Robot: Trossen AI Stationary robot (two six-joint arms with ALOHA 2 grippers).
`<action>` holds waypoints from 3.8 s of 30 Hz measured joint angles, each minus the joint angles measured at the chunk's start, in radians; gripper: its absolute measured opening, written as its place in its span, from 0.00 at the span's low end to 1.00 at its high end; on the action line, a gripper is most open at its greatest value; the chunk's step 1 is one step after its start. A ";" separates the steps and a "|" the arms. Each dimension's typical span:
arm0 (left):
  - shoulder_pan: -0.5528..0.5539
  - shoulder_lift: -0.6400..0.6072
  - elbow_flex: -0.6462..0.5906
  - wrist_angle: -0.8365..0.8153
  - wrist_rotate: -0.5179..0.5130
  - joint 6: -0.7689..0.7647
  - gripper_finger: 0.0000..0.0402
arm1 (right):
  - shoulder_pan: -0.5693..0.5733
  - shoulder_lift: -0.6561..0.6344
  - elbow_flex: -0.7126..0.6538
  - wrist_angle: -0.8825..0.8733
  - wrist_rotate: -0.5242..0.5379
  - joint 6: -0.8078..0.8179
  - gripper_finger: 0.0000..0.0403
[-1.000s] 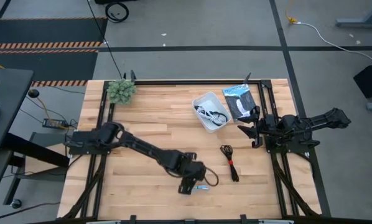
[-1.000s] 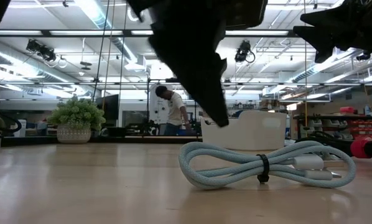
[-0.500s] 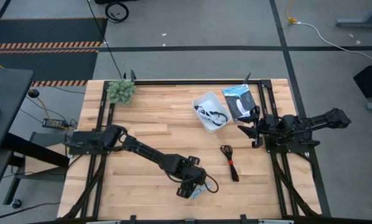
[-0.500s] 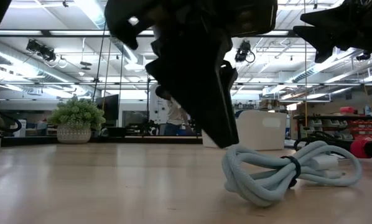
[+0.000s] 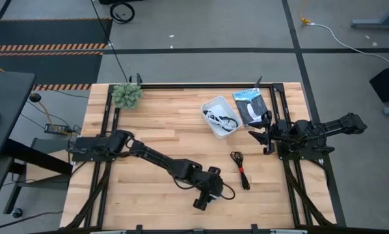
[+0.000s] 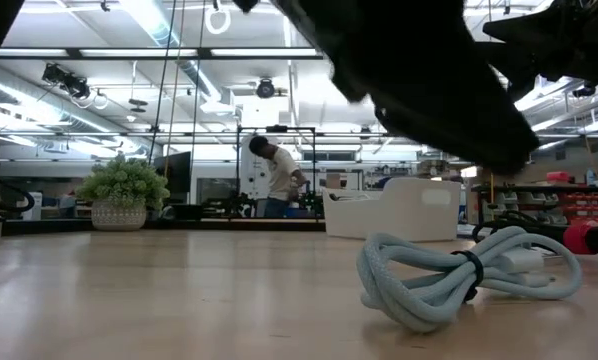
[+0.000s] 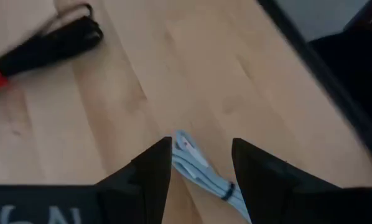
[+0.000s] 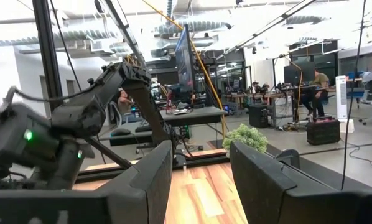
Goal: Pick and place USB-C Cables
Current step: Put the light blue charger cable into the white bin
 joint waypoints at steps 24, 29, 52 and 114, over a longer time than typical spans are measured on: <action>0.002 0.072 -0.002 0.050 -0.064 0.078 0.44 | 0.000 0.000 0.000 0.000 0.000 0.000 0.42; 0.003 0.071 0.000 -0.031 -0.188 0.143 0.44 | 0.000 0.000 0.000 0.000 0.000 0.000 0.42; 0.207 -0.068 -0.003 -0.458 -0.460 0.386 0.44 | 0.000 0.000 0.000 -0.001 0.000 0.000 0.42; 0.058 -0.022 -0.002 -0.521 -0.290 0.123 0.05 | 0.000 0.011 0.000 0.015 0.000 0.000 0.42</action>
